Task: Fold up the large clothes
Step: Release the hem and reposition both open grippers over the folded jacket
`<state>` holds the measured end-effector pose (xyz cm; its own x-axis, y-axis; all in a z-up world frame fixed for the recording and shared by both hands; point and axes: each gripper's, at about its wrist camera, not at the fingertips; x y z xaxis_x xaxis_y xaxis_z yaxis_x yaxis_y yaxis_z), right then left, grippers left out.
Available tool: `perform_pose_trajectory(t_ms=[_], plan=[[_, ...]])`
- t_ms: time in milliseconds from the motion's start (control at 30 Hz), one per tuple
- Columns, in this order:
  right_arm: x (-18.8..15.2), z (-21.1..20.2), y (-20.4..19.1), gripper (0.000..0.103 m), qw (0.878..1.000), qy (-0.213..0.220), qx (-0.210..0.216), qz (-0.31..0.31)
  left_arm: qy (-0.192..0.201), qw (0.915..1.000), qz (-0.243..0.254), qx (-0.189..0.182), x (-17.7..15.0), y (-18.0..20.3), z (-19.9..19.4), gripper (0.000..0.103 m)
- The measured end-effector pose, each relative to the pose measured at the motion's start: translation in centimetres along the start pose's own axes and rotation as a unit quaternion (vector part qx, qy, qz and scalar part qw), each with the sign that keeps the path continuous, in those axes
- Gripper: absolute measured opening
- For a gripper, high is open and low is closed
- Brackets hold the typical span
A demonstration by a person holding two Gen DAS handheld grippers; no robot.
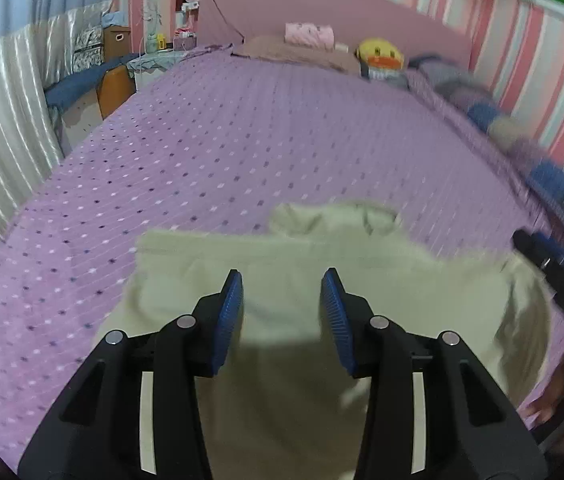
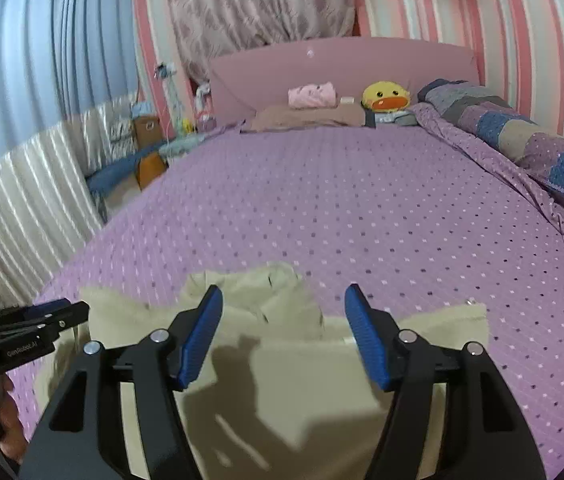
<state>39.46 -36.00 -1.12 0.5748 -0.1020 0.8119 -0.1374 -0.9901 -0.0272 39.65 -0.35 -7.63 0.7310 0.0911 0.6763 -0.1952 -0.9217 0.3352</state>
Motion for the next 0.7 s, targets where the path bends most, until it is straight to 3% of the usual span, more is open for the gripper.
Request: perform_pose_trajectory(t_ms=[133, 300, 500, 600, 700], plan=[[0.3, 0.6, -1.1, 0.064, 0.999, 0.032, -0.016, 0.011, 0.026, 0.9997, 0.002, -0.001, 1.1, 0.8, 1.6, 0.042], [1.2, 2.1, -2.3, 0.064, 0.997, 0.065, -0.041, 0.019, 0.029, 0.9995, 0.013, 0.004, 2.8, 2.2, 5.2, 0.042], [1.8, 5.6, -2.9, 0.064, 0.997, 0.053, -0.04, 0.026, 0.02, 0.9985, 0.031, 0.039, 5.3, 3.1, 11.1, 0.042], [2.3, 7.8, -3.1, 0.064, 0.999, 0.034, -0.033, 0.024, -0.008, 0.9993, 0.011, 0.034, 5.6, 1.3, 13.0, 0.042], [2.7, 9.6, -3.1, 0.064, 1.0, 0.014, -0.022, 0.017, -0.061, 0.9978, -0.026, 0.002, 5.7, -1.0, 14.8, 0.042]])
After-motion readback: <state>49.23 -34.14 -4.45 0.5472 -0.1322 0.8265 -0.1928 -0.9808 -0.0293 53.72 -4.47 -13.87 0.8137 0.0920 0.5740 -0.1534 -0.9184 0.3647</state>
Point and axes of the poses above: each gripper's, at about its wrist camera, not at the fingertips, and z roughly the way its jaws point, y to its right, x to its top, and after that the axes turned 15 degrees about -x, right-handed
